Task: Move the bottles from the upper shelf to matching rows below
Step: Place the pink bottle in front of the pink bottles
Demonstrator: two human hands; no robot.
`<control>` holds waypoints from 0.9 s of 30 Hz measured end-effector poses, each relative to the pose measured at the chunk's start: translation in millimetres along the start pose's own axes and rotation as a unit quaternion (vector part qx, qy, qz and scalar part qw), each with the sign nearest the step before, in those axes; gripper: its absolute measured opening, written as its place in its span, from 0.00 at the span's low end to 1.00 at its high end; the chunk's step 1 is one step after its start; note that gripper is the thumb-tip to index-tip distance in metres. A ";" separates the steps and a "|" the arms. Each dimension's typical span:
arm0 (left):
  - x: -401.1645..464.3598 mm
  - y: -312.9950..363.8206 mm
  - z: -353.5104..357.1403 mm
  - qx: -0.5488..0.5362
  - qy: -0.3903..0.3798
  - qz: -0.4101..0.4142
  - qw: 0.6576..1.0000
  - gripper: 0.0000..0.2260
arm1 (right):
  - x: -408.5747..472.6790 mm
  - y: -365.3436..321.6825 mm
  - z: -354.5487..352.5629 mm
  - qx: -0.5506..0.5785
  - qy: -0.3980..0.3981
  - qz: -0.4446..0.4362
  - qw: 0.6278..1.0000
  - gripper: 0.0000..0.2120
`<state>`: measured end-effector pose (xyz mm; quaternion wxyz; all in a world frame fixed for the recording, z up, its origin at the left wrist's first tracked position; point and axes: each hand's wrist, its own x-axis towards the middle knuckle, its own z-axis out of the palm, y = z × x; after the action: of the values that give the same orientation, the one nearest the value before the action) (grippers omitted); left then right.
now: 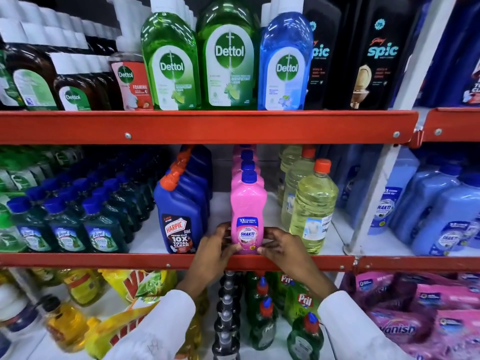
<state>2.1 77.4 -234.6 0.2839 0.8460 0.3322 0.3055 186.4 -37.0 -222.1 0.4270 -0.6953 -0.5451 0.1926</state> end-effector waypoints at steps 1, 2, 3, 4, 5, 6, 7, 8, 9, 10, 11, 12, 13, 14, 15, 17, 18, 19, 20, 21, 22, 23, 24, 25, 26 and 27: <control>-3.3 1.3 1.4 -0.021 0.014 -0.006 1.000 0.26 | -7.9 3.5 -3.5 0.017 0.011 0.000 1.000 0.22; -8.6 4.1 1.8 -0.042 0.046 -0.010 0.998 0.28 | -16.9 7.5 -7.5 0.036 0.030 0.000 0.999 0.21; -14.8 9.5 4.4 -0.057 0.100 -0.005 0.993 0.27 | -27.5 11.6 -13.8 0.055 0.059 -0.001 0.997 0.17; -21.1 17.1 8.2 -0.056 0.168 0.010 0.984 0.23 | -37.3 15.2 -21.4 0.068 0.096 -0.001 0.993 0.13; -27.3 25.9 14.6 -0.048 0.227 0.032 0.972 0.18 | -46.0 18.5 -29.8 0.071 0.142 -0.002 0.987 0.13; -31.8 37.4 22.4 -0.042 0.260 0.057 0.963 0.14 | -51.8 23.6 -38.1 0.061 0.195 0.000 0.979 0.15; -34.0 48.8 31.2 -0.039 0.267 0.088 0.959 0.11 | -55.0 28.8 -45.4 0.051 0.246 0.003 0.968 0.18; -33.7 59.5 42.5 -0.039 0.250 0.119 0.960 0.10 | -56.2 36.1 -52.9 0.044 0.290 0.006 0.956 0.20; -32.1 71.5 52.5 -0.043 0.217 0.142 0.965 0.09 | -55.6 43.7 -59.4 0.036 0.322 0.010 0.946 0.21; -28.3 83.0 61.4 -0.051 0.173 0.145 0.973 0.10 | -53.1 51.8 -65.5 0.026 0.334 0.014 0.942 0.20; -23.3 92.7 69.5 -0.058 0.135 0.135 0.980 0.12 | -49.7 58.5 -71.3 0.019 0.325 0.020 0.945 0.20; -17.4 98.3 76.5 -0.065 0.108 0.118 0.985 0.16 | -44.8 64.6 -75.7 0.017 0.293 0.026 0.956 0.20; -10.6 101.5 84.6 -0.068 0.086 0.095 0.989 0.20 | -39.7 70.7 -81.1 0.017 0.243 0.029 0.969 0.22; -4.0 104.5 90.9 -0.067 0.069 0.078 0.992 0.24 | -34.2 75.6 -86.5 0.016 0.187 0.033 0.982 0.25; 2.6 106.2 95.6 -0.067 0.054 0.062 0.994 0.28 | -28.8 79.1 -91.5 0.017 0.136 0.031 0.990 0.28; 13.2 107.7 101.0 -0.093 0.022 0.036 0.995 0.31 | -20.1 81.9 -98.7 0.007 0.065 0.014 0.998 0.29; 17.1 107.7 103.3 -0.100 0.011 0.028 0.995 0.31 | -17.2 82.9 -101.8 0.008 0.044 0.002 0.999 0.28; 19.6 108.2 105.4 -0.101 0.004 0.026 0.995 0.31 | -15.9 84.0 -104.0 0.015 0.028 -0.009 0.999 0.28; 21.1 108.5 106.8 -0.099 -0.001 0.024 0.995 0.32 | -15.8 85.0 -105.6 0.021 0.017 -0.014 1.000 0.27; 22.0 108.7 108.0 -0.104 -0.005 0.020 0.994 0.32 | -15.7 86.9 -106.5 0.032 0.011 -0.017 0.999 0.27; 21.9 109.6 108.0 -0.110 -0.007 0.019 0.994 0.32 | -16.2 87.1 -106.5 0.040 0.008 -0.016 0.999 0.26; 22.1 109.1 108.8 -0.114 -0.006 0.018 0.993 0.32 | -16.5 88.1 -107.0 0.048 0.008 -0.019 0.999 0.26; 22.3 109.0 109.9 -0.114 -0.003 0.017 0.993 0.32 | -16.3 90.0 -107.3 0.053 0.009 -0.016 0.998 0.25; 22.5 108.1 110.6 -0.115 -0.003 0.016 0.993 0.32 | -16.1 92.5 -107.3 0.057 0.011 -0.018 0.998 0.25; 21.8 108.3 110.0 -0.112 -0.005 0.016 0.994 0.32 | -16.8 93.7 -107.9 0.061 0.007 -0.015 0.998 0.25; 21.4 109.0 109.5 -0.109 -0.006 0.016 0.994 0.33 | -17.1 94.3 -108.7 0.064 0.007 -0.014 0.998 0.26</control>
<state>134.5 -4.6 -224.5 0.3720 0.8168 0.2817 0.3392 316.4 -98.3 -240.2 0.4766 -0.6604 -0.5385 0.2161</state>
